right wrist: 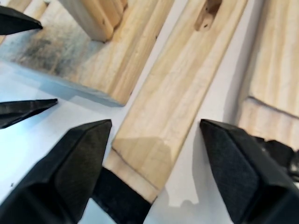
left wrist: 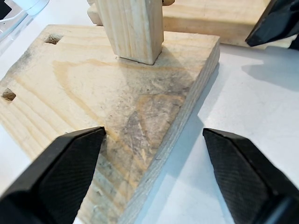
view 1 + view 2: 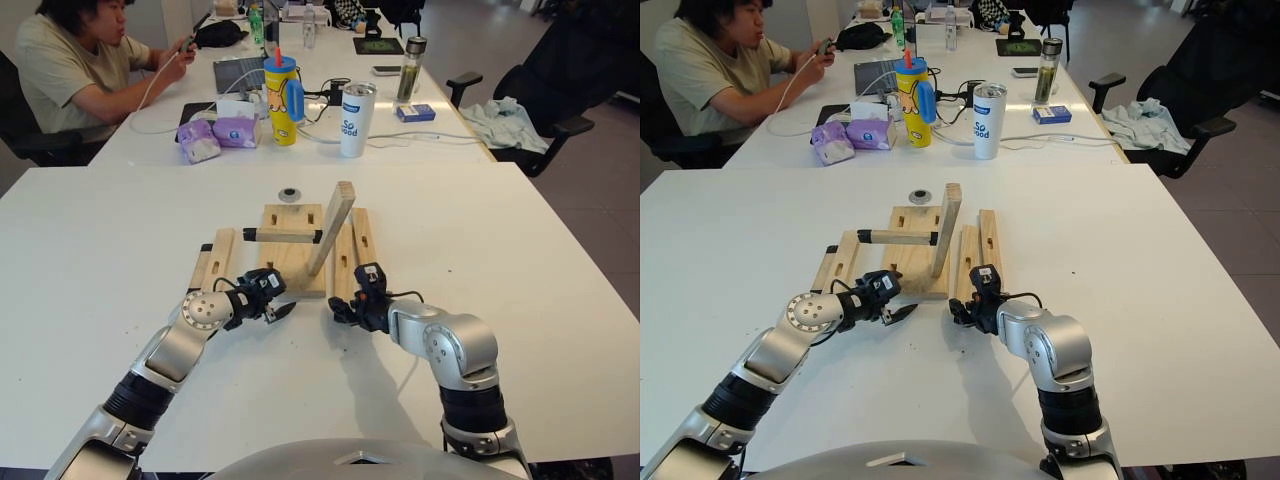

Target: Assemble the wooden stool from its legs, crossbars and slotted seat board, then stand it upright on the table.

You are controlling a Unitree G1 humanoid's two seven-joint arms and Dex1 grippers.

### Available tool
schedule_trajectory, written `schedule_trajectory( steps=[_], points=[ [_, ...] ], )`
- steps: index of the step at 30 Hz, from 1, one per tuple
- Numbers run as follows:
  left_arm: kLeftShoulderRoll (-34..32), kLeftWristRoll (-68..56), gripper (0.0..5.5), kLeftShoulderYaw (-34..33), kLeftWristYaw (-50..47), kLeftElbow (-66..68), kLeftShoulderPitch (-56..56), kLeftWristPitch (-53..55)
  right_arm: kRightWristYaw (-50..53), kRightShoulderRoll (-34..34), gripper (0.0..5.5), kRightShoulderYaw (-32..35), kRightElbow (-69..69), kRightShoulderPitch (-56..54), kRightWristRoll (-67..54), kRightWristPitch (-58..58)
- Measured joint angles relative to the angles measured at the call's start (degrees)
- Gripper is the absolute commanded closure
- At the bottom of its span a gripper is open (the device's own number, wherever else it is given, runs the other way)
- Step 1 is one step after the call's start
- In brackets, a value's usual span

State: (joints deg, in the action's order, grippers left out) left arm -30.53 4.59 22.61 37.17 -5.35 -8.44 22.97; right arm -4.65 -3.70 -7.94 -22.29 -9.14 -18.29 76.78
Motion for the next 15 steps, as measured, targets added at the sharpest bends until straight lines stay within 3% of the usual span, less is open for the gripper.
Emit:
schedule_trajectory(
  steps=[8, 15],
  points=[
    [0.47, 0.03, 1.63, 0.02, -0.03, 0.27, -0.21, 0.08, 0.23, -5.55, 1.97, -2.67, -0.03, -0.52, 4.29, -2.02],
    [0.73, 0.02, 1.63, 0.31, -0.02, 0.62, -0.63, 0.08, 0.06, -4.44, 1.97, -3.63, 0.89, -0.81, 4.80, -3.69]
  ],
)
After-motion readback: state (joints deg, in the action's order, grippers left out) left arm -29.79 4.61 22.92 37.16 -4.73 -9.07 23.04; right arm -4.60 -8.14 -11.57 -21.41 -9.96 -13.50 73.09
